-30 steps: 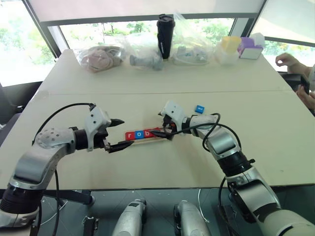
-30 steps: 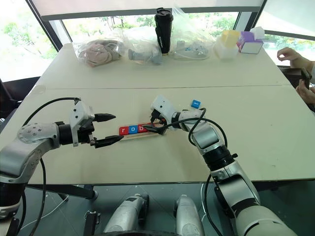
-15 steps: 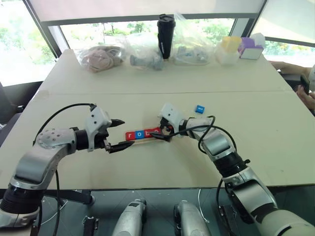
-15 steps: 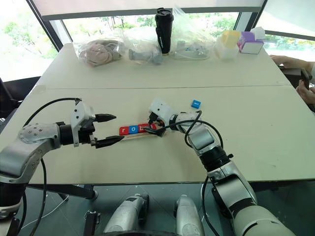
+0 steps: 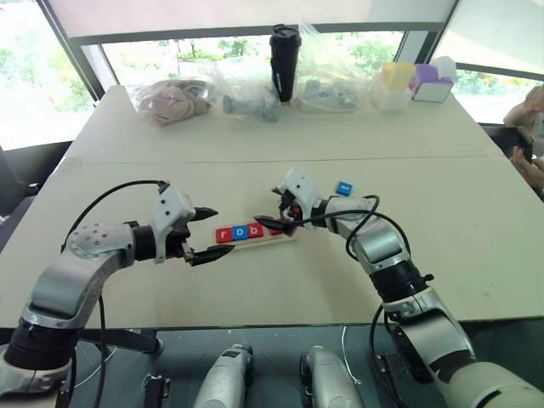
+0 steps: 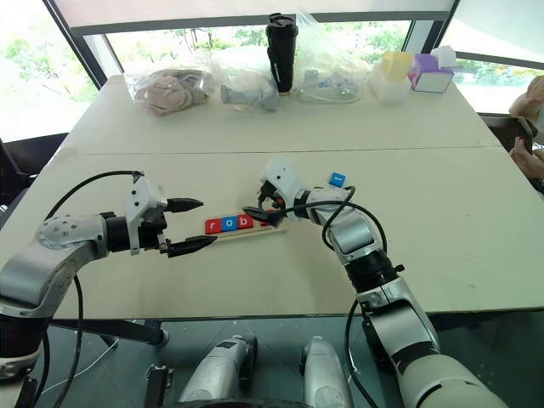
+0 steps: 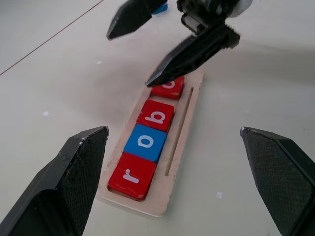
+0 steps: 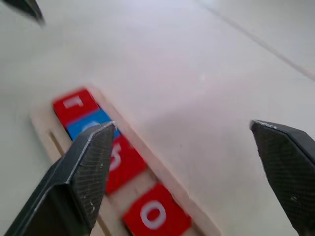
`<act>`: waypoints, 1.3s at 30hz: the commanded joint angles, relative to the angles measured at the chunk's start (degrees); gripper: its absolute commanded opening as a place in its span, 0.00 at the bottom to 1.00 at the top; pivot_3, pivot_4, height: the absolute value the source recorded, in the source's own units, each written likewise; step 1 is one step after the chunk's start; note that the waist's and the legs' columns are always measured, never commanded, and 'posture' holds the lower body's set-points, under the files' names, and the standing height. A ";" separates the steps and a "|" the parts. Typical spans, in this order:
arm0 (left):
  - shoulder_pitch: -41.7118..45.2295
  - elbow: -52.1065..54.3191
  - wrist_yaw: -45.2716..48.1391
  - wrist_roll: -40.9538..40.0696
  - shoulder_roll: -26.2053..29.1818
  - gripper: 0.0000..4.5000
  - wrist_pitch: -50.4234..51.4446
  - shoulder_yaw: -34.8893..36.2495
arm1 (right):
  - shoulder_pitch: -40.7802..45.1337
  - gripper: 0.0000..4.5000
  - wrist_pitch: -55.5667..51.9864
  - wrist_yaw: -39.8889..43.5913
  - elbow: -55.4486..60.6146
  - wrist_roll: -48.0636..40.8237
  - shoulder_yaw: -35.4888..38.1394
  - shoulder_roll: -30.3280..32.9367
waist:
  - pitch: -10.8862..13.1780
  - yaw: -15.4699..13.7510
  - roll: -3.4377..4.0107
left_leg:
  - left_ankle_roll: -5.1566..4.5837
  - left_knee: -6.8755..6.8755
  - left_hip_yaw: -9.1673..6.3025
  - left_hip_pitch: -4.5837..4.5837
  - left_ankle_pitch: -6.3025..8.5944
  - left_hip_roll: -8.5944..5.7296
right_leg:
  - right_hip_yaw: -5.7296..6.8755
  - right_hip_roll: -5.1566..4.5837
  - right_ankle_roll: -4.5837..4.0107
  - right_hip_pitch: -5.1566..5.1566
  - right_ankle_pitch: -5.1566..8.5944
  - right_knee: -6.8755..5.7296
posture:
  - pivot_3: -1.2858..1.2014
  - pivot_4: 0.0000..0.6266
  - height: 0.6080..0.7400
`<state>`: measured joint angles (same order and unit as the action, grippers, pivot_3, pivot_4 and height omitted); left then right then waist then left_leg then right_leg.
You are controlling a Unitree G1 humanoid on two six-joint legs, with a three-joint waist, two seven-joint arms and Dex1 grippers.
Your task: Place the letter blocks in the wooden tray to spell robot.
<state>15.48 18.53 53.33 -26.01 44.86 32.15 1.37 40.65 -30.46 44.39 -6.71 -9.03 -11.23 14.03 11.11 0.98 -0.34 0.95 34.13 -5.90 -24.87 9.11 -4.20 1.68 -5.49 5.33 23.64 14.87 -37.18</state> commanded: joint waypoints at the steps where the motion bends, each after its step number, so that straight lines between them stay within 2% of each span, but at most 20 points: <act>1: 0.83 1.46 0.44 -1.86 0.45 1.00 0.31 2.34 | 0.70 0.99 -0.57 -0.85 2.81 -1.51 3.92 2.49 | 0.00 -0.23 0.00 | 0.00 0.00 0.00 0.00 0.00 0.00 | 0.00 0.00 0.00 -0.01 0.00 0.01 | 0.52 0.24 1.00; 10: 1.47 2.07 2.98 -4.33 3.32 1.00 1.37 4.08 | 0.46 0.99 12.50 -1.65 -8.25 9.90 -1.32 12.69 | 0.00 0.14 0.01 | 0.00 -0.02 0.05 0.00 0.00 -0.03 | 0.00 -0.05 -0.13 0.01 0.07 0.04 | 0.52 0.24 1.00; 18: 0.99 2.22 2.50 -3.86 3.26 1.00 1.30 4.17 | 1.11 0.99 18.12 -1.00 -13.46 11.69 -2.47 11.24 | 0.00 0.05 0.00 | -0.01 -0.03 0.08 0.00 -0.01 0.00 | 0.00 -0.02 -0.01 -0.01 0.01 0.04 | 0.52 0.24 1.00; 39: -0.35 2.07 2.83 -3.65 4.29 1.00 0.52 4.73 | -2.05 0.99 18.33 2.46 -8.56 13.10 -4.81 10.06 | 0.00 -0.01 0.00 | -0.01 -0.02 0.06 0.00 -0.01 0.00 | -0.01 -0.02 -0.02 0.00 0.01 0.03 | 0.52 0.24 1.00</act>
<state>15.30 19.26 56.14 -29.37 48.43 33.38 4.14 38.48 -12.16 46.38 -17.96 4.29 -15.83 24.17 11.11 0.96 -0.33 0.94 34.10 -5.85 -24.87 9.10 -4.19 1.68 -5.51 5.31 23.63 14.88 -37.15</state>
